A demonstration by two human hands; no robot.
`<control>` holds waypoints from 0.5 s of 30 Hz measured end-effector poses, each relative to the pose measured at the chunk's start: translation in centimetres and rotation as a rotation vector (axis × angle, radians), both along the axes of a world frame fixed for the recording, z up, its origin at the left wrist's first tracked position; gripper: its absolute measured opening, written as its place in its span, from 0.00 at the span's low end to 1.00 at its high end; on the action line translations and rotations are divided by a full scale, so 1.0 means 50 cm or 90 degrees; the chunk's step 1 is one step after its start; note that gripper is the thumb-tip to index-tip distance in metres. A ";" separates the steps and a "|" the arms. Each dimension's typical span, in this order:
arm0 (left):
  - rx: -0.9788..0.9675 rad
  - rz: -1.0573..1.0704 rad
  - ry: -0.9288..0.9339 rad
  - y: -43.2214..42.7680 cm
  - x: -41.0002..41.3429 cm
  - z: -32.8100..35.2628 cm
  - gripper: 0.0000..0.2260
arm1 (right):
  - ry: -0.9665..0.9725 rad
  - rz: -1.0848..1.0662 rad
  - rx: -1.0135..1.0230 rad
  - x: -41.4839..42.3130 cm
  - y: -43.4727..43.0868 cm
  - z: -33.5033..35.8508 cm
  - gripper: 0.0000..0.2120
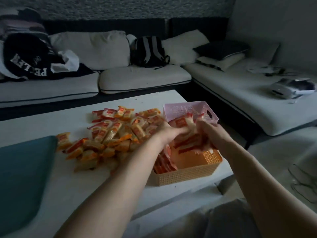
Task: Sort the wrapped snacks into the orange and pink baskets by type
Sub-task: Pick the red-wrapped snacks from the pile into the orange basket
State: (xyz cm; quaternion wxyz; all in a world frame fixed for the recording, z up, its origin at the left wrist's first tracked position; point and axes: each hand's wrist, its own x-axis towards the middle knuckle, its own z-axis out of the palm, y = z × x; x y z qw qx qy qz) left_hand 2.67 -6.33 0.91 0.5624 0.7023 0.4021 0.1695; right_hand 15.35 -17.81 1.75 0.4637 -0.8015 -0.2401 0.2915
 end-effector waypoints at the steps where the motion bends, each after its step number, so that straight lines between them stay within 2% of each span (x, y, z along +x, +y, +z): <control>1: 0.064 0.018 0.046 0.002 0.001 -0.003 0.29 | -0.088 0.034 -0.067 0.010 0.000 -0.010 0.19; 2: 0.132 0.054 0.071 0.011 -0.001 -0.009 0.36 | -0.192 0.048 -0.114 0.018 -0.001 -0.015 0.17; 3: 0.183 0.088 0.072 0.021 -0.009 -0.012 0.38 | -0.268 0.049 -0.120 0.023 0.002 -0.016 0.14; 4: 0.204 0.106 0.047 0.035 -0.016 -0.018 0.35 | -0.304 0.049 -0.094 0.024 0.006 -0.011 0.12; 5: 0.210 0.105 0.026 0.044 -0.025 -0.021 0.27 | -0.329 0.053 -0.065 0.025 0.014 -0.010 0.12; 7: 0.252 0.055 0.054 0.055 -0.038 -0.033 0.10 | -0.354 0.089 -0.055 0.025 0.034 -0.016 0.12; 8: 0.276 0.023 0.082 0.054 -0.041 -0.045 0.06 | -0.356 0.129 -0.085 0.025 0.045 -0.026 0.12; 11: 0.313 -0.051 0.159 0.041 -0.040 -0.084 0.08 | -0.386 0.290 -0.216 0.018 0.072 -0.067 0.22; 13: 0.319 -0.077 0.195 0.037 -0.037 -0.107 0.12 | -0.414 0.361 -0.278 0.014 0.085 -0.088 0.22; 15: 0.310 -0.085 0.190 0.039 -0.040 -0.116 0.13 | -0.444 0.377 -0.299 0.015 0.092 -0.095 0.19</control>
